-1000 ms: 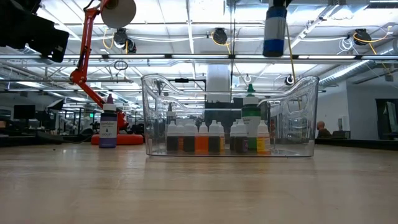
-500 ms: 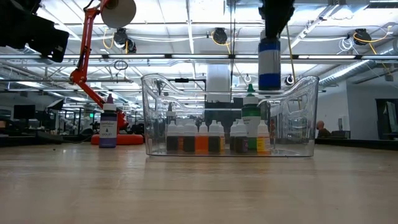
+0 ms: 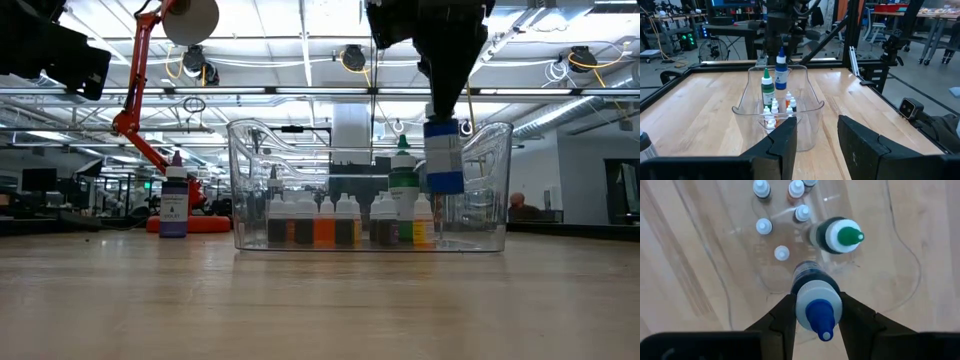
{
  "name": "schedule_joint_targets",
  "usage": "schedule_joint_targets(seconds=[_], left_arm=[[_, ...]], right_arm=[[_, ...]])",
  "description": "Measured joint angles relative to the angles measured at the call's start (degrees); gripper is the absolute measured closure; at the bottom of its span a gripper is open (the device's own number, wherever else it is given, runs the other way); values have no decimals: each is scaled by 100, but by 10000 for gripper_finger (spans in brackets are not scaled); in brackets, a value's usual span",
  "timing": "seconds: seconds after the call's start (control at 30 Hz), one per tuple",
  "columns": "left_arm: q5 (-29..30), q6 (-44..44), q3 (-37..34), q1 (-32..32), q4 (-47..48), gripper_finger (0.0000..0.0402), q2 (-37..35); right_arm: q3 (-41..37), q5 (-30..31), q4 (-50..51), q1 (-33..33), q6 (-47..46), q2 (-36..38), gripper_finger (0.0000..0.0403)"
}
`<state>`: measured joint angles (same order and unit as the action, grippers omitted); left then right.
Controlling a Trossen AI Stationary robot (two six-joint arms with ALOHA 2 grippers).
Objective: Pick & Place food coloring
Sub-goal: Put the large blue food coloring bottle into the transparent bin
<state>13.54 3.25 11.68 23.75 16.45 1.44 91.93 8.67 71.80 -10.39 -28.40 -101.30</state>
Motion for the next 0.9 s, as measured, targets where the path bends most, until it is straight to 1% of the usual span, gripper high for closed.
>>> schedule_joint_targets(seconds=[0.23, 0.37, 0.53, 0.6, 0.67, 0.9], left_arm=[[0, 0, 0, 2, 0, 256, 2], [0, 0, 0, 1, 0, 256, 1], [0, 0, 0, 0, 0, 256, 0], [0, 0, 0, 0, 0, 256, 2], [0, 0, 0, 2, 0, 256, 1], [0, 0, 0, 0, 0, 256, 2]], right_arm=[[-351, -3, -420, 73, 89, 0, 293], [-508, -152, -595, 129, 115, 2, 293], [-678, -157, -859, 148, 169, 2, 293], [-768, -322, -997, 177, 207, 2, 293], [-812, -445, -1091, 195, 212, 0, 293], [-873, -443, -1253, 213, 253, 0, 293]])
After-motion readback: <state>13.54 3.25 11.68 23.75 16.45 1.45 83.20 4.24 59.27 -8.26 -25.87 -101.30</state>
